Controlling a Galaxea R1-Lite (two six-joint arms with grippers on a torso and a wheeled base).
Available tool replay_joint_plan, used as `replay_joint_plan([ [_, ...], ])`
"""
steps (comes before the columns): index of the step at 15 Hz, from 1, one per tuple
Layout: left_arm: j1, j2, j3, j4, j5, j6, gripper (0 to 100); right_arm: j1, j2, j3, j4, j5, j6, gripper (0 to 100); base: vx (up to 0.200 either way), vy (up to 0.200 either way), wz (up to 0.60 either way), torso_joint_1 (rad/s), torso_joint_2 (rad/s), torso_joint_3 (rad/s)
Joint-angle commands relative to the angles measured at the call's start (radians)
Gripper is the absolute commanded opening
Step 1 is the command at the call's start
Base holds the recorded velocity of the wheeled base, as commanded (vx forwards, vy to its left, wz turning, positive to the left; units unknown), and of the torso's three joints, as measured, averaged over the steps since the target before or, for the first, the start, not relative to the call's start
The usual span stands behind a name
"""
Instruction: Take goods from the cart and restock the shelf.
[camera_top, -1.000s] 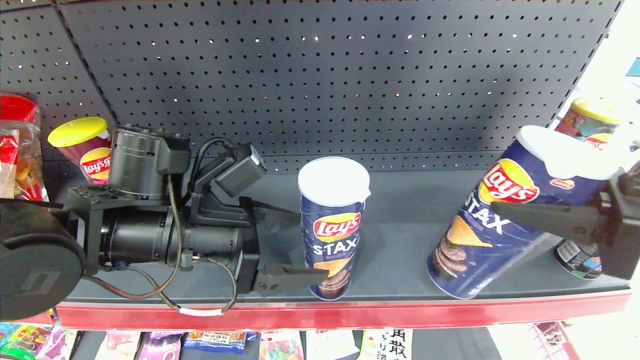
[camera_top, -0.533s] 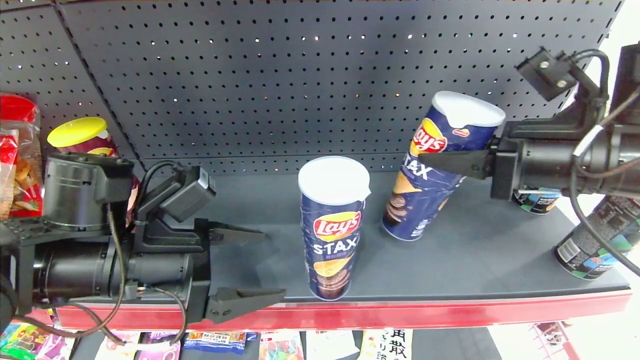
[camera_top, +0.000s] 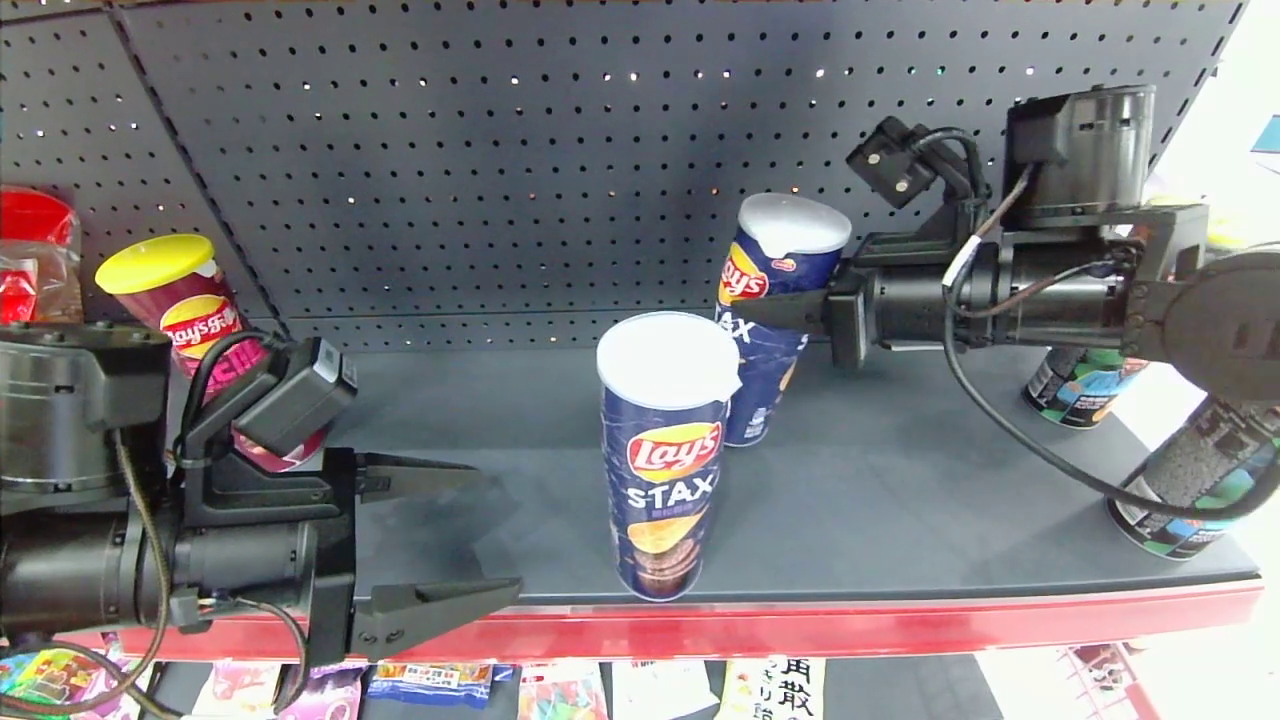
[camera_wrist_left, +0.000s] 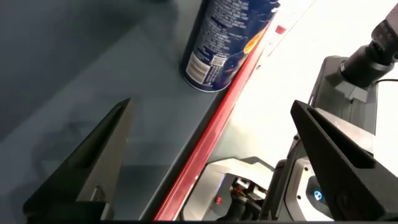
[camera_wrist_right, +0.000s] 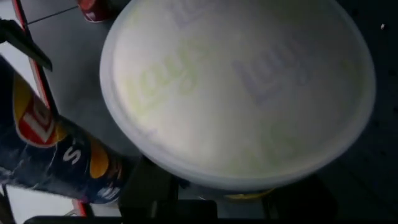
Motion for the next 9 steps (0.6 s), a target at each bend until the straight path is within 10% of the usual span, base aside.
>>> replay_joint_plan([
  [1, 0.003, -0.003, 0.003, -0.001, 0.000, 0.000, 100, 0.005, 0.072, -0.054, 0.000, 0.000, -0.001, 0, 0.000, 0.000, 0.00, 0.000, 0.00, 0.000],
  [9, 0.019, 0.009, -0.004, -0.002, 0.003, 0.000, 100, 0.045, 0.119, -0.103, 0.003, -0.005, 0.005, 0, 0.000, 0.000, 0.00, 0.000, 0.00, 0.000],
])
